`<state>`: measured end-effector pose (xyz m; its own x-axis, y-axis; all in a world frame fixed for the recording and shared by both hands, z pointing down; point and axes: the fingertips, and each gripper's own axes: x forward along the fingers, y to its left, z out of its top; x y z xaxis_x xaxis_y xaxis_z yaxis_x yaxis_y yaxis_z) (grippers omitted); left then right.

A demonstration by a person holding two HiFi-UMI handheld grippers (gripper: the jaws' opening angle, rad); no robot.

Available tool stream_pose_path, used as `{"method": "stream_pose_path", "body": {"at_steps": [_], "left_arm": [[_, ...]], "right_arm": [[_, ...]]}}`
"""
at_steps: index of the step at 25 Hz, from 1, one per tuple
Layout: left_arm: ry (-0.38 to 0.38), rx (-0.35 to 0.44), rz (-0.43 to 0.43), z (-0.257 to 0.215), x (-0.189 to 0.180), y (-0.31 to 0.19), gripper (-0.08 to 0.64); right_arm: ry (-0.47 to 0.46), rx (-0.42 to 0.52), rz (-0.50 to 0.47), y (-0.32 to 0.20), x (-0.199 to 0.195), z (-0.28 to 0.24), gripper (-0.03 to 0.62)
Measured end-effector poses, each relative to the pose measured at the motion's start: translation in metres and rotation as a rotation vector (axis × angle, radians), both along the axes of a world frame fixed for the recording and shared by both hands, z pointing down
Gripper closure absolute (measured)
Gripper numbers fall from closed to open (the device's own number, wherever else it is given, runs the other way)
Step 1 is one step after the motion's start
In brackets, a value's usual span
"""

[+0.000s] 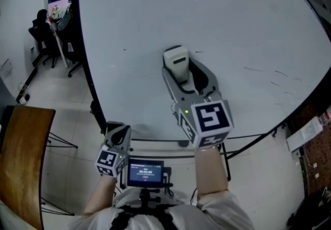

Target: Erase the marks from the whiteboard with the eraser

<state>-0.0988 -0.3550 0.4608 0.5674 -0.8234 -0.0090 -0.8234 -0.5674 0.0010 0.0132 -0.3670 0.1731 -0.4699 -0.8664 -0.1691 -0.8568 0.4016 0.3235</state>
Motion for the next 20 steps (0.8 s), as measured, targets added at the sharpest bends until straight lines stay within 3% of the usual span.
{"method": "stream_pose_path", "body": {"at_steps": [6, 11, 20], "left_arm": [[0.004, -0.014, 0.001, 0.003, -0.005, -0.001, 0.555], [0.003, -0.006, 0.031, 0.005, 0.003, -0.001, 0.555], [0.008, -0.009, 0.043, 0.003, 0.008, 0.002, 0.555]], "right_arm": [[-0.038, 0.048, 0.115, -0.003, 0.031, -0.009, 0.325], [-0.083, 0.045, 0.144, -0.004, 0.058, -0.016, 0.325], [-0.247, 0.043, 0.273, -0.002, 0.14, -0.021, 0.325]]}}
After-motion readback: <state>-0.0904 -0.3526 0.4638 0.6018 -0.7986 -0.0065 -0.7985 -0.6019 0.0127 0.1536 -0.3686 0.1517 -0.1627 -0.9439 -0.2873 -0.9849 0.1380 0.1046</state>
